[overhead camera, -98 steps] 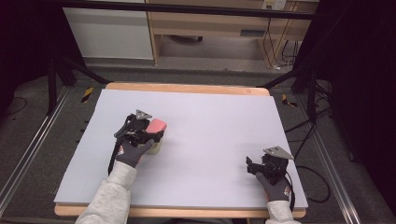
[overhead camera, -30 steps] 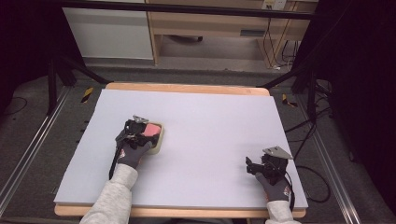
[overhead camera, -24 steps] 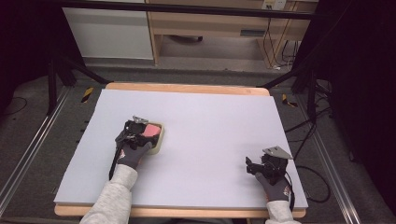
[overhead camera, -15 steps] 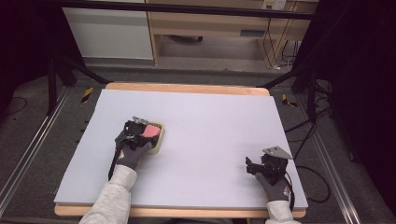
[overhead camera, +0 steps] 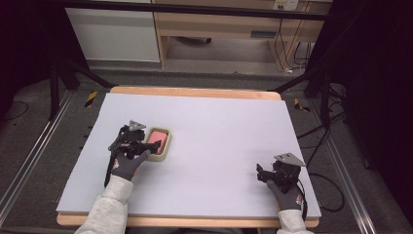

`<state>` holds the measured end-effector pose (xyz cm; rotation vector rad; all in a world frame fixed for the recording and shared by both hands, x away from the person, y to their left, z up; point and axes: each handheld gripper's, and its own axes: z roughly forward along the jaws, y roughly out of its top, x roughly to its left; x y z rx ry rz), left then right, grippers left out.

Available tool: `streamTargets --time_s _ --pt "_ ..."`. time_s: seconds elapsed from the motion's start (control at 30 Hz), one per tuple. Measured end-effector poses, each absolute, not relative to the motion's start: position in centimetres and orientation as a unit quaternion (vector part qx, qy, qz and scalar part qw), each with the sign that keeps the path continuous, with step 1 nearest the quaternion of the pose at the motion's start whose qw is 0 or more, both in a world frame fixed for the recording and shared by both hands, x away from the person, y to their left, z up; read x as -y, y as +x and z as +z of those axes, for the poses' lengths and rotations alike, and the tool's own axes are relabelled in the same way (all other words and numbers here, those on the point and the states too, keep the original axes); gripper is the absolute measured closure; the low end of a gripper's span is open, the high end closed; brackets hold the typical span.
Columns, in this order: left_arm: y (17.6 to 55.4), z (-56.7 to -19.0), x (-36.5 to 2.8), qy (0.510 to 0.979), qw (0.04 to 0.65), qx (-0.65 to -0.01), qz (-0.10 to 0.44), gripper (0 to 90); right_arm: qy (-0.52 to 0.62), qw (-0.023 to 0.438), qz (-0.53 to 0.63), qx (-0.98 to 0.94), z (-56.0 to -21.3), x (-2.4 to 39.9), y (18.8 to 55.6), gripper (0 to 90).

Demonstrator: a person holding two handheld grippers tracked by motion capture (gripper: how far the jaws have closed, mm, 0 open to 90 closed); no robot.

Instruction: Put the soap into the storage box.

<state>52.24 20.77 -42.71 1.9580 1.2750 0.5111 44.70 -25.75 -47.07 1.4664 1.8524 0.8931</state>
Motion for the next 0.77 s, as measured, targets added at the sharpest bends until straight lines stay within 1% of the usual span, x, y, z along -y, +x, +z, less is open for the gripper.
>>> streamTargets --time_s 0.3,0.6,0.77 --pt "50.0 -42.6 -22.9 0.758 0.387 -0.488 0.193 26.3 0.558 0.305 0.336 -0.695 -47.1 25.9 44.7 5.3" --pt "47.5 -43.8 -24.8 0.753 0.399 -0.480 0.208 25.0 0.565 0.306 0.331 -0.691 -47.1 26.2 44.6 5.1" --pt "46.9 -44.5 -25.3 0.756 0.392 -0.479 0.213 23.8 0.570 0.306 0.329 -0.689 -47.1 26.6 44.6 5.1"
